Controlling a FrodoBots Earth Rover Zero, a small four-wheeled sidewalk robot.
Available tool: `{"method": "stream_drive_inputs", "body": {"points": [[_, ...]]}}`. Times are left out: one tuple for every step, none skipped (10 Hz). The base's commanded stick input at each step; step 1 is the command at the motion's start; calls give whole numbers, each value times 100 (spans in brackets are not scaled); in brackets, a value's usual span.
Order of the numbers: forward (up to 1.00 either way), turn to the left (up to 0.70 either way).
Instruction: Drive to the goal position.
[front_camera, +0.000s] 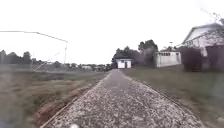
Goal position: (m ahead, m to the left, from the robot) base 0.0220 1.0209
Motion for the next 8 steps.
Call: {"method": "stream_drive_inputs", "body": {"points": [[70, 0], [70, 0], [70, 0], [70, 0], [70, -4], [70, -8], [70, -11], [70, -15]]}}
